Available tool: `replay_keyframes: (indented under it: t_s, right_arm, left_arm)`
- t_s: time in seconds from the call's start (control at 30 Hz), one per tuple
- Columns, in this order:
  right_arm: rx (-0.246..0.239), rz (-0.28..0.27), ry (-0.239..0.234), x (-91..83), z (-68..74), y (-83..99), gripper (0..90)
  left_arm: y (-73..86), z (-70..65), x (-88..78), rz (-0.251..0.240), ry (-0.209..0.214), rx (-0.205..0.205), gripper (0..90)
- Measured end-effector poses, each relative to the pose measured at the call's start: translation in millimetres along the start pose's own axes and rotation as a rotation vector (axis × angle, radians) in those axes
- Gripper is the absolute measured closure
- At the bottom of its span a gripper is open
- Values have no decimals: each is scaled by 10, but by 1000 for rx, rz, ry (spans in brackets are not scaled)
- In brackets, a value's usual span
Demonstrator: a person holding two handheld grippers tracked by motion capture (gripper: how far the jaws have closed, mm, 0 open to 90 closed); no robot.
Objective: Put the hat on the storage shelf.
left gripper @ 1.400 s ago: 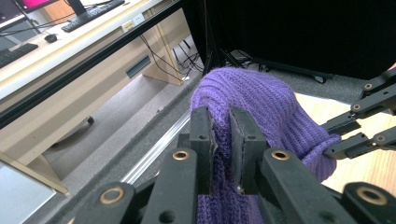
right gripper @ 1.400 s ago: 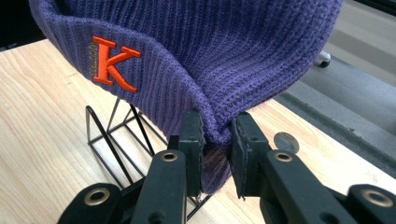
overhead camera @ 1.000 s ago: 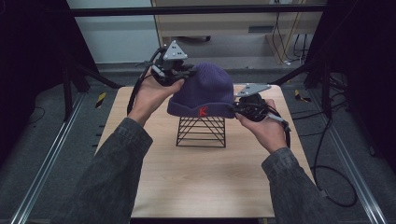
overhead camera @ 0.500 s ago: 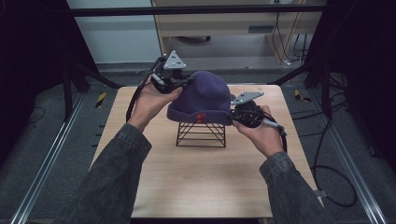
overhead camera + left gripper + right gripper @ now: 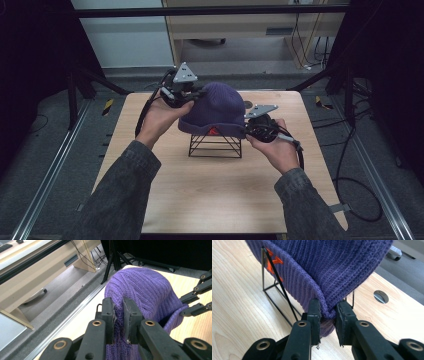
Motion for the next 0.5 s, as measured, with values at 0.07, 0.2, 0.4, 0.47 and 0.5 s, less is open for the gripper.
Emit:
replay_keyframes:
  t_s: [0.07,0.2,0.4,0.47,0.5]
  right_arm:
    - [2,13,-1,20,12,44,751]
    - [6,19,-4,56,8,88,750]
    - [8,24,-10,91,3,119,750]
    - [10,24,-12,93,3,130,750]
    - [11,27,-13,100,0,146,749]
  left_arm:
    - [22,-24,15,14,1,12,800]
    - [27,-28,32,13,7,15,800]
    - [38,-39,53,19,12,22,800]
    - [45,-44,56,22,12,28,800]
    - [56,-50,60,20,13,23,800]
Point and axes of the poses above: each handheld gripper's, and its own axes: x roughly forward along the jaws, y roughly out of its underside, z roughly to its left, the point moved 7 cm from there along x, roughly forward along the jaws, and after that the axes turned 6 degrees about y, right-handed, at the moved point
